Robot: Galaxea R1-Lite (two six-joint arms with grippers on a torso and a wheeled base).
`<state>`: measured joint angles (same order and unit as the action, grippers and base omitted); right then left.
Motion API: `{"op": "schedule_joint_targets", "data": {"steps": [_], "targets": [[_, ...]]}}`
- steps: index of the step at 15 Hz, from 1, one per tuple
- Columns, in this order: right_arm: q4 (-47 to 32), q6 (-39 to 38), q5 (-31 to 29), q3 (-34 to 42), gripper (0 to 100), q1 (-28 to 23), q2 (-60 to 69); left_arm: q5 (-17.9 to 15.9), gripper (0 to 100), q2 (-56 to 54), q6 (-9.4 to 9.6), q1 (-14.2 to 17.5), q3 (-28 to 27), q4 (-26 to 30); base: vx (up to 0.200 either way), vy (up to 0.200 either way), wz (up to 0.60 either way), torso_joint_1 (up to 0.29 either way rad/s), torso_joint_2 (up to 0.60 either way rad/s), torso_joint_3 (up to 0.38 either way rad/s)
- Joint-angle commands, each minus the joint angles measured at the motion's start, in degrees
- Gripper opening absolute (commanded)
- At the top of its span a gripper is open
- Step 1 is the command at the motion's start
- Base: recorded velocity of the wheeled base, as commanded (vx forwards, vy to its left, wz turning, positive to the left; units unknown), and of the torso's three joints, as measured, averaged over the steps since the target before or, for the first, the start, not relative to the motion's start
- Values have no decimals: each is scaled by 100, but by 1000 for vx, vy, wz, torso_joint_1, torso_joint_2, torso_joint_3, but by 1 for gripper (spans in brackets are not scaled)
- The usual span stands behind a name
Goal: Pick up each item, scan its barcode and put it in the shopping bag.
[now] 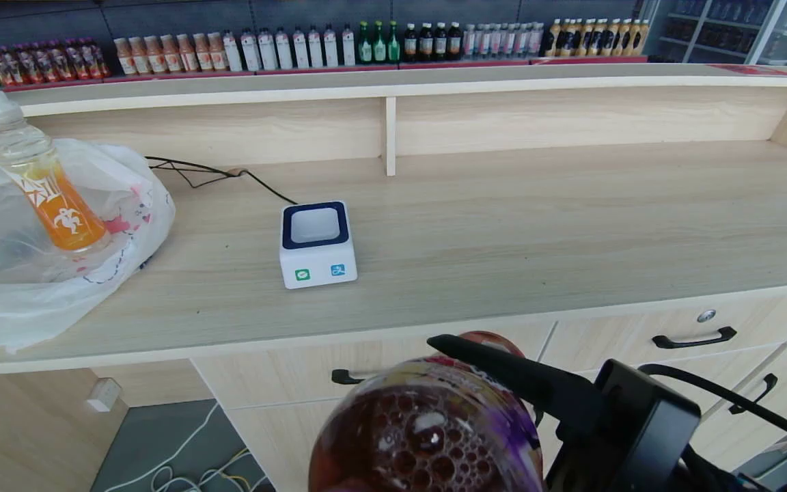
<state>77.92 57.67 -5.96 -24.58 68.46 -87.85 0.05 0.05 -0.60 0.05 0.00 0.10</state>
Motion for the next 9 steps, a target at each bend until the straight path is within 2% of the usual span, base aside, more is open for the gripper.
{"op": "schedule_joint_targets", "data": {"steps": [1,2,3,5,6,7,9], "targets": [[4,-204,-2,14,0,-70,13,-5,100,4,-2,4,0,-1,0,0,0,0,0,0],[65,-503,-54,-38,0,-123,145,4,100,4,-2,4,0,-1,0,0,0,0,0,0],[56,-775,-204,-188,0,-421,233,-5,100,4,-2,4,0,-1,0,0,0,0,0,0],[48,-1760,-292,-355,0,-641,189,4,100,4,-2,4,0,-1,0,0,0,0,0,0],[92,-2762,-626,-487,0,-685,4,-5,100,4,-2,4,0,-1,0,0,0,0,0,0],[153,-3289,-880,-531,0,-782,-22,4,100,4,-2,4,0,-1,0,0,0,0,0,0],[162,-3825,-986,-680,0,-1142,-31,-5,100,4,-2,4,0,-1,0,0,0,0,0,0]]}}
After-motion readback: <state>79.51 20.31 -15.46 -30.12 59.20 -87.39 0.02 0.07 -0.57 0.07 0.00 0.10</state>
